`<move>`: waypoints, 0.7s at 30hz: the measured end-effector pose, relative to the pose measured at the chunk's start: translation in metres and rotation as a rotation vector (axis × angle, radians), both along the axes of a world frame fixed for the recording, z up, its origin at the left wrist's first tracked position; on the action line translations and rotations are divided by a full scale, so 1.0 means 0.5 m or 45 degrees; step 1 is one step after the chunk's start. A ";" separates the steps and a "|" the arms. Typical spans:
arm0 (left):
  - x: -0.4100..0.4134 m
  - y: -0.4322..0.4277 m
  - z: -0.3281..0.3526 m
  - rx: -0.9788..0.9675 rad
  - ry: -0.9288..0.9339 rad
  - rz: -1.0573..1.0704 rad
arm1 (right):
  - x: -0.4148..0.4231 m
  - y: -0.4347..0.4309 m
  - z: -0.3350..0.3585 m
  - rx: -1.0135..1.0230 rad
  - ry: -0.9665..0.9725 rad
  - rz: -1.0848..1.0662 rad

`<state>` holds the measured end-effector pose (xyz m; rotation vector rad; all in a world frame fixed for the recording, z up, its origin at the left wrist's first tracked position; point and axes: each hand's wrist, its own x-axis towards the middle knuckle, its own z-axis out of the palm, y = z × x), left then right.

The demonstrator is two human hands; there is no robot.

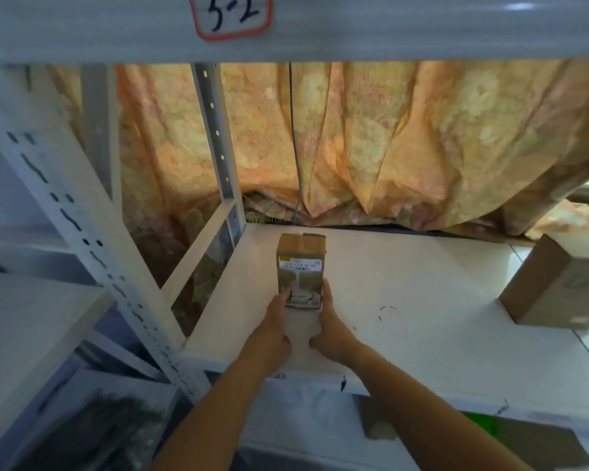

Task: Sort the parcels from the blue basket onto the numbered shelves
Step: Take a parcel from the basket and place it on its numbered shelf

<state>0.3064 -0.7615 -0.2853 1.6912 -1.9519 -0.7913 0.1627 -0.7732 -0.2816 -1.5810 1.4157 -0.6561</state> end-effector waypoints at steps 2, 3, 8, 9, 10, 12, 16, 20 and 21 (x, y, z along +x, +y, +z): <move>0.003 0.003 0.000 0.009 0.000 -0.008 | -0.004 0.004 0.000 0.027 0.049 0.018; 0.006 0.006 -0.001 0.017 -0.003 -0.007 | -0.006 0.006 -0.002 0.036 0.073 0.017; 0.022 0.025 -0.019 0.006 -0.038 0.006 | -0.008 0.015 -0.009 0.012 0.118 0.008; 0.025 0.028 -0.024 0.005 -0.047 -0.001 | -0.010 0.017 -0.013 0.025 0.131 0.001; 0.028 0.031 -0.030 -0.004 -0.057 -0.006 | -0.010 0.021 -0.016 0.038 0.155 -0.004; 0.034 0.038 -0.042 -0.061 -0.109 0.034 | -0.013 0.034 -0.021 0.042 0.190 -0.037; 0.081 0.072 -0.080 -0.230 -0.208 0.159 | -0.035 0.094 -0.050 -0.061 0.208 -0.129; 0.158 0.133 -0.119 -0.458 -0.592 -0.065 | -0.067 0.179 -0.069 -0.269 0.584 -0.015; 0.170 0.146 -0.124 -0.472 -0.684 -0.086 | -0.075 0.187 -0.066 -0.291 0.679 0.053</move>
